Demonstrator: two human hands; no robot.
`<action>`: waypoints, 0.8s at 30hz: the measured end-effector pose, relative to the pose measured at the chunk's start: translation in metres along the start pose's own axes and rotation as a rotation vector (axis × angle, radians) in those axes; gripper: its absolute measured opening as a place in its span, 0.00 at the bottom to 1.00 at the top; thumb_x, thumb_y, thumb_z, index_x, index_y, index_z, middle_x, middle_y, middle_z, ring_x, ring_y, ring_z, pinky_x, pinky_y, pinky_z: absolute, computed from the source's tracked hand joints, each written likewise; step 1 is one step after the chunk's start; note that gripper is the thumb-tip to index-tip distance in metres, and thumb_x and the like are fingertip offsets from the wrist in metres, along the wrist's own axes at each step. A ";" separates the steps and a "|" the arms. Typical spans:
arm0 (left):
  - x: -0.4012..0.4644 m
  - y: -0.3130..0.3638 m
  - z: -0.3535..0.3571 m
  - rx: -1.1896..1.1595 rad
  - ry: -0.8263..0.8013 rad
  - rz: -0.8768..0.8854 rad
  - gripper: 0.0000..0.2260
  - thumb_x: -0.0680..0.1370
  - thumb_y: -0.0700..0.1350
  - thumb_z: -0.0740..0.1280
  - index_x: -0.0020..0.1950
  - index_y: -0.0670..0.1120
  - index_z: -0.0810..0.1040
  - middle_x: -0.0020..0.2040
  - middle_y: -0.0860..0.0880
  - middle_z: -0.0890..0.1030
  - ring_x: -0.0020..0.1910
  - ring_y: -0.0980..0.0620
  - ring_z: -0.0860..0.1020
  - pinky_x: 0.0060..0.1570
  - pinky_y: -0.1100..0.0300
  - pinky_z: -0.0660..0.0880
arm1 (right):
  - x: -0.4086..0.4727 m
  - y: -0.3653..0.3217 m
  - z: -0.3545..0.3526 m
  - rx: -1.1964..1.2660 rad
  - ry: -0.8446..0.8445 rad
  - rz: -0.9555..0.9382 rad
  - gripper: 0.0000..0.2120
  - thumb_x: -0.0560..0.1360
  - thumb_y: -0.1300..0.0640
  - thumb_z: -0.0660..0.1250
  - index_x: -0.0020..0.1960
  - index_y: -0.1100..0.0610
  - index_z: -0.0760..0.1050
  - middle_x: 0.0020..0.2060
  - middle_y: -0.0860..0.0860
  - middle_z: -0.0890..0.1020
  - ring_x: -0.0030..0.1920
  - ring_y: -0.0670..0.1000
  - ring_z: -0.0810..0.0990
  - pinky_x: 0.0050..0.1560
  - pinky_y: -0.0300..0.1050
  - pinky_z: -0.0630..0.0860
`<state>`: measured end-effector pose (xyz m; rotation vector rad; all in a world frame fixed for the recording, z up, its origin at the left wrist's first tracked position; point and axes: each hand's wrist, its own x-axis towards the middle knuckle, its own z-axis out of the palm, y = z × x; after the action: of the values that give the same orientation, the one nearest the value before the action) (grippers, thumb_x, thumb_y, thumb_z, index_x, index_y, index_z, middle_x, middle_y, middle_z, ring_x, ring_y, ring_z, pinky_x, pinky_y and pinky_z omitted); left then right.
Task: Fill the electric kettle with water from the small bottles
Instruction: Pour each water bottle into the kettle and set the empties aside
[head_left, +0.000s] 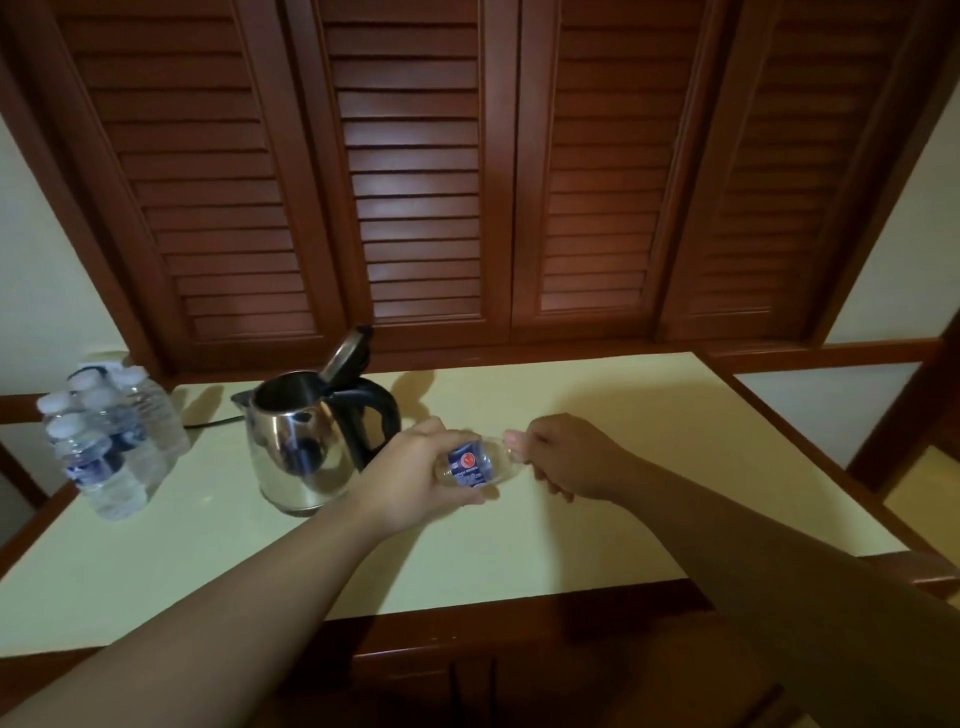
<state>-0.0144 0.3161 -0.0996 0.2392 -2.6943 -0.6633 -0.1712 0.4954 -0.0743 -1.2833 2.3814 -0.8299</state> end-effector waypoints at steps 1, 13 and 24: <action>0.006 0.003 0.003 -0.002 0.003 -0.007 0.27 0.71 0.60 0.79 0.68 0.58 0.79 0.48 0.56 0.76 0.48 0.57 0.75 0.48 0.60 0.72 | 0.003 0.004 -0.005 0.027 0.004 -0.006 0.20 0.84 0.42 0.60 0.48 0.58 0.78 0.36 0.52 0.82 0.30 0.46 0.79 0.33 0.38 0.78; 0.096 -0.008 0.060 -0.444 0.174 -0.308 0.23 0.66 0.62 0.80 0.58 0.59 0.81 0.51 0.58 0.86 0.49 0.58 0.84 0.53 0.58 0.81 | 0.064 0.098 -0.027 0.008 0.192 0.147 0.31 0.77 0.26 0.55 0.64 0.47 0.76 0.60 0.50 0.83 0.60 0.54 0.80 0.60 0.51 0.75; 0.222 -0.044 0.102 -0.576 0.168 -0.429 0.18 0.74 0.43 0.79 0.61 0.45 0.79 0.52 0.52 0.84 0.49 0.51 0.84 0.48 0.65 0.79 | 0.086 0.188 0.012 -0.500 0.014 0.361 0.46 0.73 0.20 0.38 0.84 0.43 0.37 0.83 0.53 0.37 0.83 0.57 0.36 0.79 0.70 0.38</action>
<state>-0.2544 0.2658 -0.1388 0.6852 -2.1860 -1.4313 -0.3359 0.5002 -0.2003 -0.9411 2.8183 -0.1400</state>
